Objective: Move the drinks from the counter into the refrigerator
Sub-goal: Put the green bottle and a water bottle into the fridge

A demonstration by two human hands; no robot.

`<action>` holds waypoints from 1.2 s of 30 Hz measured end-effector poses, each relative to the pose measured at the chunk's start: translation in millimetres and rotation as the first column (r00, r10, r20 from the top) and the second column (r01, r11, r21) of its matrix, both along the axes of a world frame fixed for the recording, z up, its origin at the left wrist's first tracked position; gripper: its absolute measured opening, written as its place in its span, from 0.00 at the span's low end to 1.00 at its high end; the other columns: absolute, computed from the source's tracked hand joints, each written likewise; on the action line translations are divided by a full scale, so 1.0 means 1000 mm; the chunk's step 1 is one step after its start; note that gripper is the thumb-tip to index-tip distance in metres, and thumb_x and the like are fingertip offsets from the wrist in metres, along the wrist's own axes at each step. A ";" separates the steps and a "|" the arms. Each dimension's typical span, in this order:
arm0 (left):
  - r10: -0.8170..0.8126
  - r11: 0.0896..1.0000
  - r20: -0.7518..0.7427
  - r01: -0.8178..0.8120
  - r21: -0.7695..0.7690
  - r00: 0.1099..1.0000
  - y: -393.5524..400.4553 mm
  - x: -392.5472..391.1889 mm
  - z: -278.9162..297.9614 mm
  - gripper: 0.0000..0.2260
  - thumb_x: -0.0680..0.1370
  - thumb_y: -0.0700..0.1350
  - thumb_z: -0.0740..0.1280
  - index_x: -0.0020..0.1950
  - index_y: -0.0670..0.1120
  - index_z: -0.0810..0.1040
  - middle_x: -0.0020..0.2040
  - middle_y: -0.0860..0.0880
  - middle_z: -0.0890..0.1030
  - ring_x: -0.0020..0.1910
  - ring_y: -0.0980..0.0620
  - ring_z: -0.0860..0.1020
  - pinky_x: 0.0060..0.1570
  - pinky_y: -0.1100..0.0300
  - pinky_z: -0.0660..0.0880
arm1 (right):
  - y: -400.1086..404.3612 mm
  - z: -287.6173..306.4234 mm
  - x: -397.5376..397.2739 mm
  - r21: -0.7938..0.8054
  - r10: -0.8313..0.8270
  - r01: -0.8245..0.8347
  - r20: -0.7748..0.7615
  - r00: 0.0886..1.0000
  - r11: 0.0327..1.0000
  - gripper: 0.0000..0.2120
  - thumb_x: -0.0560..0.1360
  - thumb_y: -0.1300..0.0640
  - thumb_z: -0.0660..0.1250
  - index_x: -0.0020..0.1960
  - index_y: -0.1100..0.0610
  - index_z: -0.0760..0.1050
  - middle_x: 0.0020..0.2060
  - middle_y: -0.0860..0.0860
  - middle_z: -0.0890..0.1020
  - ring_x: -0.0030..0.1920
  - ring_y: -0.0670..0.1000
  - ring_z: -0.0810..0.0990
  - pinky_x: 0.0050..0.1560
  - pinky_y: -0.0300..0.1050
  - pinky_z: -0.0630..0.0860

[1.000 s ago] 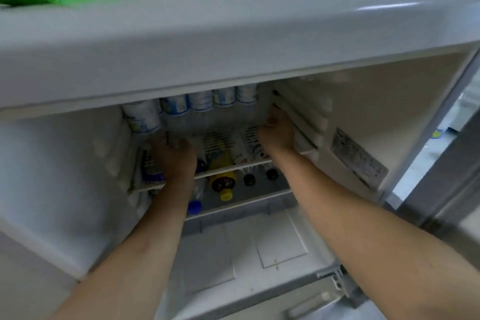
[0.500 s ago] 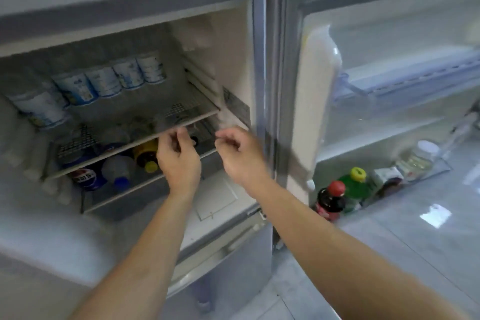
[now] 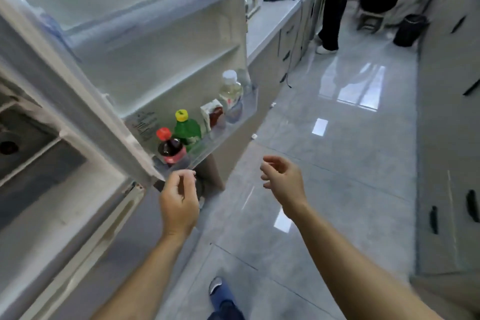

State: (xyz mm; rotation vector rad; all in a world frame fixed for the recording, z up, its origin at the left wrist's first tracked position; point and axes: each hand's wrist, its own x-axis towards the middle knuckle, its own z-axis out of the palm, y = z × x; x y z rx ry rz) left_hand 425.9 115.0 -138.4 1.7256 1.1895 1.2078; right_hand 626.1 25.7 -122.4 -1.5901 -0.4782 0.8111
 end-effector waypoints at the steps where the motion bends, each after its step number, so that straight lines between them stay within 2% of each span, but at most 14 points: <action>1: -0.043 0.998 -0.044 0.041 -0.052 0.998 -0.004 0.008 -0.011 0.10 0.79 0.56 0.59 0.47 0.54 0.78 0.43 0.51 0.81 0.42 0.46 0.80 0.45 0.52 0.76 | -0.014 -0.010 0.016 -0.033 -0.054 0.054 -0.021 0.998 0.998 0.07 0.77 0.60 0.69 0.55 0.57 0.80 0.38 0.52 0.82 0.33 0.45 0.80 0.36 0.43 0.78; 4: -0.183 0.965 -0.183 0.141 -0.223 0.966 -0.008 0.027 -0.044 0.09 0.81 0.53 0.62 0.48 0.51 0.78 0.43 0.50 0.82 0.44 0.45 0.80 0.46 0.50 0.77 | -0.053 -0.038 0.052 -0.130 -0.202 0.192 -0.062 0.978 0.973 0.07 0.78 0.61 0.68 0.55 0.58 0.79 0.39 0.53 0.81 0.34 0.48 0.78 0.35 0.42 0.76; 6: -0.274 0.906 -0.237 0.167 -0.390 0.932 -0.007 0.035 -0.069 0.06 0.82 0.48 0.63 0.47 0.50 0.78 0.43 0.48 0.82 0.43 0.45 0.81 0.45 0.49 0.77 | -0.077 -0.057 0.069 -0.199 -0.277 0.256 -0.085 0.957 0.946 0.06 0.78 0.61 0.67 0.55 0.58 0.78 0.41 0.54 0.81 0.35 0.48 0.79 0.35 0.42 0.76; 8: -0.339 0.787 -0.242 0.133 -0.603 0.909 -0.007 0.036 -0.098 0.07 0.82 0.46 0.63 0.46 0.48 0.77 0.44 0.45 0.82 0.40 0.46 0.80 0.40 0.50 0.78 | -0.099 -0.075 0.082 -0.282 -0.338 0.301 -0.091 0.937 0.911 0.06 0.78 0.60 0.67 0.54 0.56 0.78 0.44 0.54 0.82 0.37 0.49 0.80 0.37 0.43 0.78; 10: -0.379 0.632 -0.251 0.051 -0.773 0.891 -0.008 0.029 -0.128 0.08 0.83 0.47 0.62 0.48 0.46 0.77 0.46 0.43 0.81 0.37 0.49 0.77 0.34 0.57 0.75 | -0.120 -0.093 0.091 -0.363 -0.392 0.334 -0.098 0.915 0.870 0.07 0.78 0.58 0.67 0.55 0.56 0.78 0.46 0.54 0.82 0.40 0.50 0.81 0.38 0.44 0.79; 13: -0.423 0.429 -0.287 -0.089 -0.899 0.860 -0.005 0.013 -0.161 0.11 0.83 0.49 0.62 0.53 0.42 0.77 0.45 0.43 0.79 0.36 0.48 0.74 0.34 0.59 0.72 | -0.150 -0.116 0.094 -0.479 -0.460 0.361 -0.103 0.882 0.800 0.08 0.77 0.58 0.67 0.55 0.57 0.78 0.46 0.54 0.81 0.40 0.52 0.80 0.38 0.45 0.78; 15: -0.445 0.373 -0.320 -0.152 -0.915 0.836 0.000 0.007 -0.174 0.12 0.83 0.50 0.62 0.55 0.41 0.77 0.46 0.42 0.80 0.38 0.46 0.75 0.36 0.58 0.73 | -0.169 -0.128 0.090 -0.554 -0.493 0.360 -0.106 0.864 0.750 0.07 0.77 0.59 0.67 0.55 0.58 0.78 0.45 0.54 0.81 0.40 0.53 0.79 0.39 0.47 0.77; 19: -0.479 0.361 -0.355 -0.189 -0.913 0.802 0.014 0.011 -0.190 0.15 0.82 0.51 0.64 0.56 0.39 0.77 0.48 0.41 0.81 0.42 0.43 0.79 0.37 0.56 0.76 | -0.204 -0.147 0.078 -0.670 -0.554 0.354 -0.104 0.826 0.653 0.05 0.77 0.59 0.66 0.53 0.56 0.76 0.44 0.54 0.81 0.40 0.54 0.78 0.41 0.49 0.77; 22: -0.501 0.353 -0.353 -0.186 -0.917 0.790 0.027 0.046 -0.193 0.13 0.83 0.49 0.63 0.56 0.39 0.77 0.49 0.41 0.81 0.43 0.43 0.79 0.38 0.56 0.76 | -0.228 -0.162 0.074 -0.735 -0.613 0.354 -0.105 0.783 0.579 0.04 0.78 0.59 0.66 0.52 0.57 0.76 0.44 0.56 0.81 0.41 0.55 0.79 0.42 0.50 0.78; 24: -0.519 0.371 -0.333 -0.144 -0.917 0.787 0.035 0.086 -0.191 0.12 0.83 0.47 0.62 0.54 0.39 0.77 0.47 0.42 0.81 0.41 0.45 0.78 0.38 0.56 0.77 | -0.244 -0.174 0.074 -0.776 -0.656 0.351 -0.106 0.747 0.524 0.03 0.78 0.59 0.67 0.51 0.57 0.76 0.44 0.57 0.82 0.40 0.55 0.79 0.41 0.49 0.77; 28: -0.555 0.397 -0.240 0.000 -0.918 0.797 0.054 0.180 -0.182 0.10 0.83 0.47 0.62 0.53 0.41 0.77 0.47 0.44 0.81 0.40 0.48 0.78 0.36 0.57 0.77 | -0.267 -0.199 0.083 -0.841 -0.710 0.314 -0.113 0.695 0.440 0.02 0.76 0.61 0.68 0.45 0.59 0.78 0.35 0.56 0.81 0.34 0.55 0.75 0.38 0.47 0.75; 32: -0.559 0.432 -0.228 0.045 -0.901 0.797 0.075 0.258 -0.178 0.10 0.83 0.48 0.63 0.54 0.41 0.77 0.48 0.43 0.81 0.41 0.48 0.79 0.37 0.56 0.78 | -0.276 -0.224 0.129 -0.888 -0.746 0.263 -0.123 0.655 0.378 0.05 0.73 0.65 0.70 0.45 0.67 0.80 0.34 0.60 0.82 0.35 0.57 0.79 0.37 0.45 0.76; 34: -0.545 0.455 -0.253 0.029 -0.890 0.799 0.083 0.284 -0.175 0.10 0.82 0.48 0.63 0.53 0.41 0.78 0.49 0.42 0.82 0.40 0.48 0.79 0.36 0.56 0.78 | -0.268 -0.228 0.169 -0.891 -0.729 0.249 -0.122 0.674 0.379 0.07 0.72 0.64 0.71 0.44 0.69 0.81 0.36 0.64 0.84 0.39 0.60 0.82 0.36 0.44 0.75; 36: -0.536 0.469 -0.293 -0.010 -0.883 0.792 0.087 0.302 -0.168 0.09 0.82 0.47 0.63 0.50 0.43 0.78 0.49 0.43 0.82 0.41 0.47 0.79 0.38 0.56 0.78 | -0.252 -0.224 0.217 -0.884 -0.713 0.237 -0.140 0.687 0.402 0.07 0.74 0.63 0.69 0.43 0.68 0.80 0.37 0.64 0.83 0.38 0.60 0.81 0.36 0.44 0.76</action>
